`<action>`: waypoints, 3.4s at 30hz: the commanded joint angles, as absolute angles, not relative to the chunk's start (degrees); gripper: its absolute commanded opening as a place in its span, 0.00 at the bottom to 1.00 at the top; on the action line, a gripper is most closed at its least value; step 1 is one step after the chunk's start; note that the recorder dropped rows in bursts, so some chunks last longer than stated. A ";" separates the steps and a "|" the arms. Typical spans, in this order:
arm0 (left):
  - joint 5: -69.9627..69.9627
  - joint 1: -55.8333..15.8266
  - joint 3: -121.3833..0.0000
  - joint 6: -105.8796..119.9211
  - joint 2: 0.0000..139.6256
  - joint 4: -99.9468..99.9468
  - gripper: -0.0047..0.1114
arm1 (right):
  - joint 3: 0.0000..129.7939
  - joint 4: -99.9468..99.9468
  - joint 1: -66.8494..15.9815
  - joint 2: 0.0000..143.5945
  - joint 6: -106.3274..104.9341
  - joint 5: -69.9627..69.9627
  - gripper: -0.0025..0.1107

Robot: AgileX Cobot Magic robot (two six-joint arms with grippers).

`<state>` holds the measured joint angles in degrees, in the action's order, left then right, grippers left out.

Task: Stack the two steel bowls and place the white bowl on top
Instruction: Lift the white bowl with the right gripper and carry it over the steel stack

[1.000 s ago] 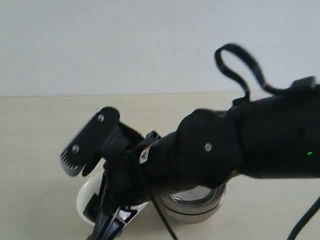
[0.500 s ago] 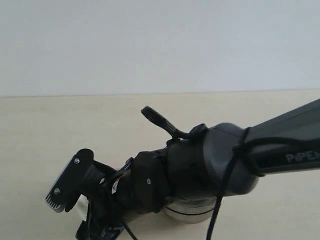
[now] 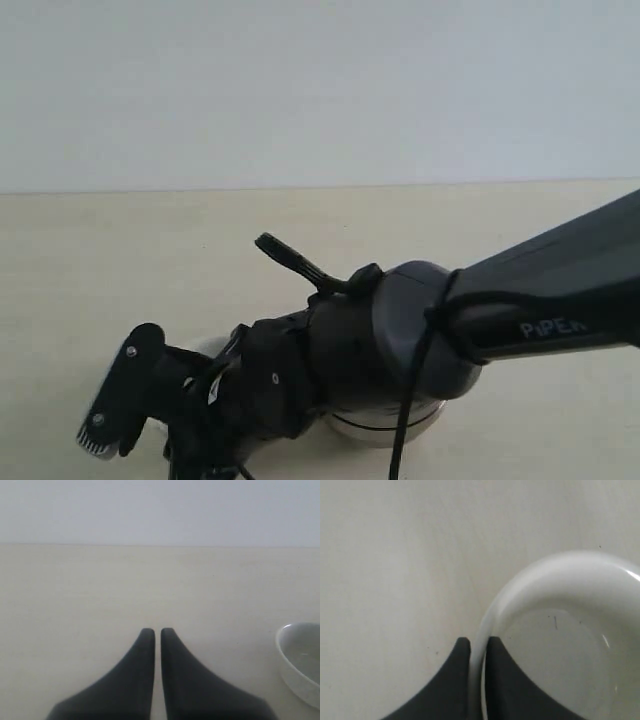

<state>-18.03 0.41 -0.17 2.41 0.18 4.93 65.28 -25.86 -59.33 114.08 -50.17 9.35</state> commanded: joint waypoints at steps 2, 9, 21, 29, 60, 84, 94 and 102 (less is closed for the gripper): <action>-17.61 0.12 0.00 2.14 0.00 4.93 0.07 | 68.78 -24.19 -63.41 110.90 -51.99 12.38 0.02; -17.61 0.12 0.00 2.14 0.00 4.93 0.07 | 70.28 -18.74 -63.53 104.29 -47.47 12.72 0.02; -17.61 0.12 0.00 2.14 0.00 4.93 0.07 | 70.28 21.08 -58.72 96.10 -5.11 29.72 0.02; -17.61 0.12 0.00 2.14 0.00 4.93 0.07 | 68.42 28.31 -53.78 94.28 4.74 39.97 0.02; -17.61 0.12 0.00 2.14 0.00 4.93 0.07 | 52.60 23.12 -53.65 92.57 6.78 25.24 0.02; -17.61 0.12 0.00 2.14 0.00 4.93 0.07 | 52.60 23.23 -53.65 92.69 10.34 25.80 0.02; -17.61 0.12 0.00 2.14 0.00 4.93 0.07 | 52.60 24.45 -53.65 92.69 9.93 24.58 0.12; -17.61 0.12 0.00 2.14 0.00 4.93 0.07 | 52.60 26.21 -53.65 92.69 10.14 24.06 0.34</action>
<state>-18.03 0.41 -0.17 2.41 0.18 4.93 52.66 24.84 -53.86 93.36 10.31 24.64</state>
